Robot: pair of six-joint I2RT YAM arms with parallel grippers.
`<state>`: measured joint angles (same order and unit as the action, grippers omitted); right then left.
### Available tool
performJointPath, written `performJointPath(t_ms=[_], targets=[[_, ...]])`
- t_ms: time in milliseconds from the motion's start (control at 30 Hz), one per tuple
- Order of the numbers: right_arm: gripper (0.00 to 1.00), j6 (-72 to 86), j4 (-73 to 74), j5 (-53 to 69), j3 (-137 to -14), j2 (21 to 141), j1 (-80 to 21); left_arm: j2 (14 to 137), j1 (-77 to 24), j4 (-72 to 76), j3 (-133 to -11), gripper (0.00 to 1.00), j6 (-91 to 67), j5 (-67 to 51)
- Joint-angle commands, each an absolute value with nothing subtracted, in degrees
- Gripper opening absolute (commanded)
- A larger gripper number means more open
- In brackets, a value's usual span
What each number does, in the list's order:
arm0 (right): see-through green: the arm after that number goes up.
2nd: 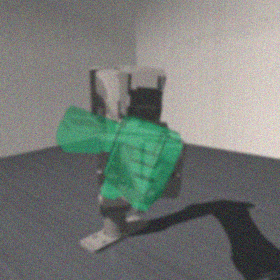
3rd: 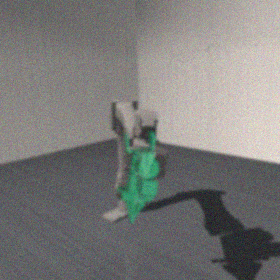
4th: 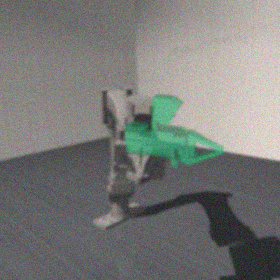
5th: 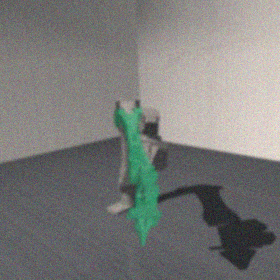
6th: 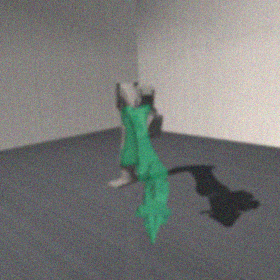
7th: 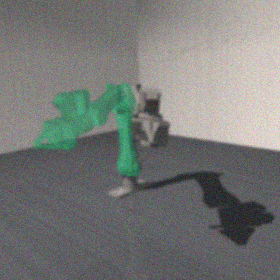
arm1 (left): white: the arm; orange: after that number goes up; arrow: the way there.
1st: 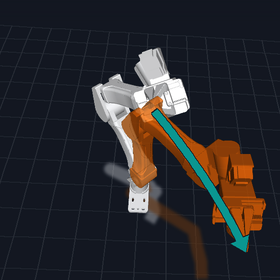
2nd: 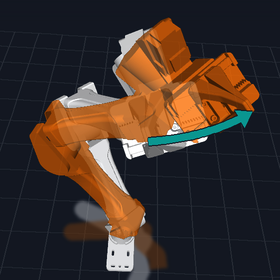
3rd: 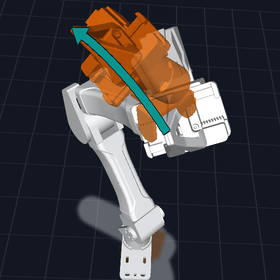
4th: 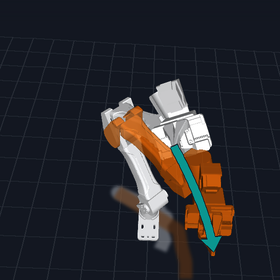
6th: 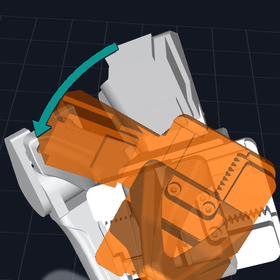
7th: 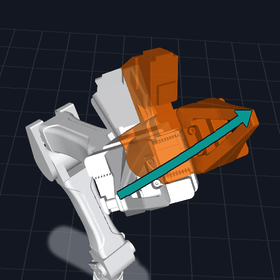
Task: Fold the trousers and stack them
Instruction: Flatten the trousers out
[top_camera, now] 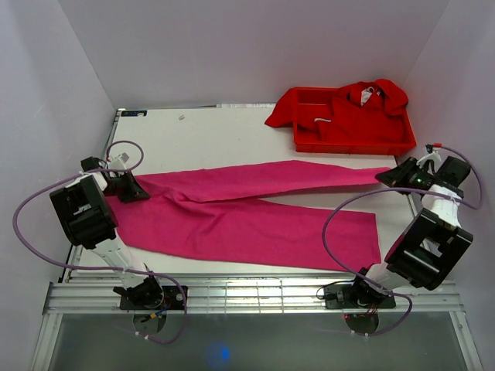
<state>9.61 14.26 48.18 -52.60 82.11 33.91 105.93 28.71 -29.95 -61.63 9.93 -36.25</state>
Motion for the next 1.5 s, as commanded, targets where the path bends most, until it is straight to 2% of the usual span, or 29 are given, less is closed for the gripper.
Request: performJointPath(t_ms=[0, 233, 433, 500, 533, 567, 600, 633, 700, 733, 767, 900, 933, 1033, 1300, 1433, 1467], targets=[[0.08, 0.1, 18.79, 45.45, -53.79, 80.59, 38.22, 110.83, 29.97, -31.2, -58.54, 0.0, 15.03, -16.17], [0.08, -12.2, 21.08, 39.57, -52.21, 82.34, 42.01, 109.08, 30.06, -32.16, -57.75, 0.0, 16.43, -17.57], [0.08, -18.98, 28.38, 38.32, -53.17, 87.36, 41.92, 102.76, 30.06, -34.62, -53.97, 0.0, 26.17, -19.42], [0.09, -21.17, 30.58, 37.97, -52.73, 88.06, 41.57, 99.15, 30.06, -37.34, -52.65, 0.0, 32.22, -23.61], [0.13, -21.79, 31.37, 37.45, -52.82, 88.85, 40.79, 97.75, 29.97, -40.22, -52.47, 0.04, 33.82, -25.21], [0.26, -22.49, 32.16, 37.09, -52.91, 89.29, 40.43, 95.12, 29.97, -42.08, -52.47, 0.09, 35.49, -27.23], [0.36, -23.2, 33.3, 36.74, -53.0, 89.56, 40.17, 93.79, 29.97, -44.27, -52.91, 0.25, 38.47, -31.25], [0.53, -23.46, 33.75, 36.3, -53.09, 89.82, 39.82, 92.21, 29.71, -47.78, -53.26, 0.34, 39.63, -33.12], [0.64, -23.99, 34.97, 35.51, -53.78, 89.65, 39.29, 87.64, 29.45, -50.44, -54.31, 0.53, 41.48, -35.85], [0.69, -24.69, 35.42, 35.07, -54.22, 89.21, 38.5, 86.32, 29.36, -51.67, -56.23, 0.72, 41.66, -37.43], [0.72, -25.05, 35.77, 34.63, -54.4, 88.77, 37.8, 85.35, 29.36, -51.85, -57.55, 0.74, 41.05, -37.7], [0.76, -25.93, 36.21, 31.82, -54.58, 85.7, 32.88, 87.61, 29.36, -51.94, -68.62, 0.77, 37.18, -36.39], [0.74, -25.67, 36.04, 31.64, -54.32, 84.04, 28.78, 93.63, 29.36, -51.77, -75.34, 0.77, 35.61, -33.78], [0.72, -25.31, 36.21, 31.82, -54.67, 83.06, 24.01, 100.17, 29.27, -51.68, -80.3, 0.74, 35.51, -31.22], [0.68, -25.05, 39.9, 31.38, -58.01, 86.73, 6.62, 113.28, 26.02, -52.46, -85.34, 0.73, 40.86, -28.21], [0.66, -25.14, 40.52, 29.54, -59.06, 91.13, 2.73, 115.14, 23.47, -54.67, -83.77, 0.73, 42.8, -31.38], [0.66, -25.22, 39.82, 29.01, -59.06, 91.75, 2.29, 114.79, 22.86, -54.32, -81.85, 0.71, 42.8, -31.12]])
